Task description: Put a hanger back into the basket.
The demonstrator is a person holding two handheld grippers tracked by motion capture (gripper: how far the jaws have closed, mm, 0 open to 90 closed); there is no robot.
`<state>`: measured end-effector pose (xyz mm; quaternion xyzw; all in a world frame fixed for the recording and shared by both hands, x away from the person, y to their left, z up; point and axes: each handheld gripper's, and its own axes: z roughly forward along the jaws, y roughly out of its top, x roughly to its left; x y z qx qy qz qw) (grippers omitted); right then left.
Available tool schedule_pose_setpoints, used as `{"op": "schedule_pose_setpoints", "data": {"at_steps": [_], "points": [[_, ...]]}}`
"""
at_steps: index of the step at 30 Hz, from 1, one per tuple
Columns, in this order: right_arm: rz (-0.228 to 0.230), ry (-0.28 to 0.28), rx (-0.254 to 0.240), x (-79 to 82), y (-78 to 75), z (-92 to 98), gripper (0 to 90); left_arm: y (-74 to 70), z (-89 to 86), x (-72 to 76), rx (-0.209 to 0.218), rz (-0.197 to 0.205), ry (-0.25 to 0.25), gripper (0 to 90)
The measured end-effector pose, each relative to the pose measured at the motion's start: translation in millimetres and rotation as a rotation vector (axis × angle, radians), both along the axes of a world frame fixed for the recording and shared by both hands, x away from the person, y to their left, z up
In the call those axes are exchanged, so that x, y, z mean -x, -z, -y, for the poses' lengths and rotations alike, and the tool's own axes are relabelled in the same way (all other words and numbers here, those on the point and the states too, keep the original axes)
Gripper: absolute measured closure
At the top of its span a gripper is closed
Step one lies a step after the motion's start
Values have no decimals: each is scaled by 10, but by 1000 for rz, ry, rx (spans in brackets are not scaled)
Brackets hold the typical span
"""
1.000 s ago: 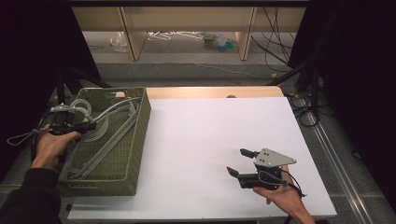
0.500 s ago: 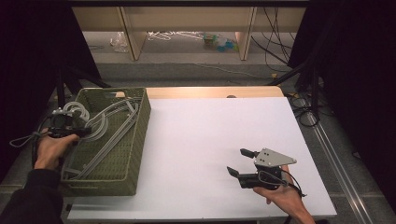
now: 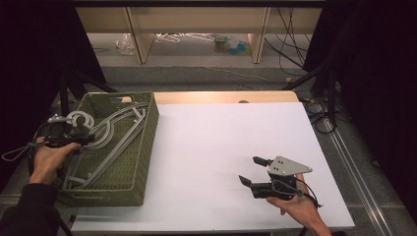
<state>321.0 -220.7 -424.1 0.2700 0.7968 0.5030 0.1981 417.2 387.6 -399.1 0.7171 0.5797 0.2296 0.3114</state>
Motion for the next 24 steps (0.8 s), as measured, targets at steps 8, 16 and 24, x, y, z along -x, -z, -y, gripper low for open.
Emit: {"op": "schedule_pose_setpoints", "data": {"at_steps": [8,16,24], "points": [[-3,7,-2,0,-7,7,237,-126,57,173,103,122,-36,374],[-8,17,-23,-7,-4,9,223,-227,240,346,157,212,23,293],[-19,18,-41,-12,6,-6,205,-391,532,552,163,282,128,192]]}}
